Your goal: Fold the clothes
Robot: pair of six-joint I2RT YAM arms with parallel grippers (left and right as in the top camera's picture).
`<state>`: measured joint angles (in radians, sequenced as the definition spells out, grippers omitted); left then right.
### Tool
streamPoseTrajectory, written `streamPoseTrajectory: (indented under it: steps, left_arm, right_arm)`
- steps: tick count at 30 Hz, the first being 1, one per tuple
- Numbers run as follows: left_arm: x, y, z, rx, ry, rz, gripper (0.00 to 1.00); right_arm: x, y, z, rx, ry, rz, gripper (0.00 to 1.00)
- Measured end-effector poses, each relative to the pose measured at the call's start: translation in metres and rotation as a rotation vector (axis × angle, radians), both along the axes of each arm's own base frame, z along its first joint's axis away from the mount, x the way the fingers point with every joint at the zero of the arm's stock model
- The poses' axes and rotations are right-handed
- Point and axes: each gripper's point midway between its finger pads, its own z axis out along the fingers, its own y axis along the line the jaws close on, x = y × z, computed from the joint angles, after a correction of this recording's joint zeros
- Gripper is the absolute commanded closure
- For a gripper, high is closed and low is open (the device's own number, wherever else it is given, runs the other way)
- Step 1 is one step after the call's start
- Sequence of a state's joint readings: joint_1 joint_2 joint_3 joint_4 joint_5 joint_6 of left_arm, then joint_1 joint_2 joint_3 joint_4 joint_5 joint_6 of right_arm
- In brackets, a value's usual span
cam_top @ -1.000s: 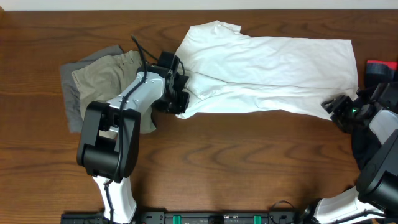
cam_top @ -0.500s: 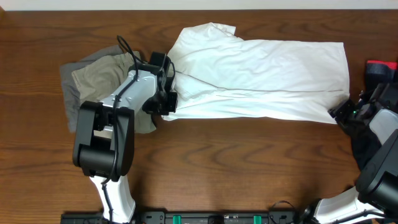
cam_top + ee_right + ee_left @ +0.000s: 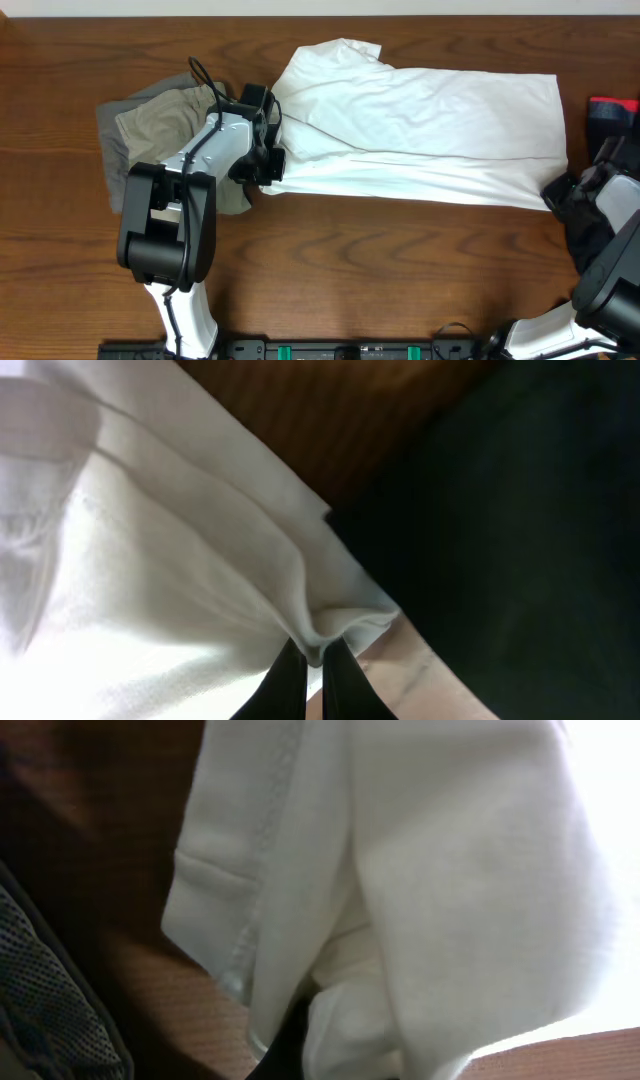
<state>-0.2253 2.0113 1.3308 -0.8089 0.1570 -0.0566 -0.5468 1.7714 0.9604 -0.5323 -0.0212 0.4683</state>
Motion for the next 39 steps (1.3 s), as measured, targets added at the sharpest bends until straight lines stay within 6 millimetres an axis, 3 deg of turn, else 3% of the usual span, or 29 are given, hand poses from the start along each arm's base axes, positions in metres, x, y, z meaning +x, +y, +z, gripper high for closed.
streamPoseTrajectory:
  steps: [3,6,11,15,18,21,27,33,39]
  left_arm:
    - [-0.006,0.001,0.000,0.005,0.025,0.003,0.85]
    - [-0.017,0.005,0.003,0.016,0.069,0.010,0.65]
    - [-0.023,0.007,0.024,0.014,0.072,0.024,0.47]
    - [-0.009,-0.001,0.062,-0.043,-0.042,0.031,0.43]
    - [0.003,-0.011,0.095,-0.110,-0.149,0.029,0.55]
    - [0.008,-0.021,0.110,-0.154,-0.201,0.006,0.55]
    - [0.003,-0.061,0.092,-0.183,-0.177,-0.129,0.36]
    - [-0.003,-0.106,0.061,-0.188,-0.168,-0.319,0.35]
    - [-0.003,-0.118,0.043,-0.170,-0.174,-0.420,0.36]
  right_arm:
    - [-0.007,-0.007,0.000,-0.005,0.014,-0.029,0.87]
    - [-0.018,-0.014,0.001,-0.001,0.039,-0.069,0.81]
    - [-0.025,-0.012,0.013,0.051,0.035,-0.074,0.58]
    - [-0.006,-0.010,0.059,0.042,-0.093,-0.031,0.52]
    - [0.008,-0.013,0.106,-0.015,-0.228,-0.010,0.52]
    - [0.014,-0.011,0.139,-0.056,-0.316,0.008,0.49]
    - [0.027,0.013,0.142,-0.033,-0.336,0.085,0.47]
    - [0.038,0.031,0.138,-0.010,-0.337,0.142,0.46]
    - [0.038,0.031,0.136,-0.005,-0.333,0.142,0.46]
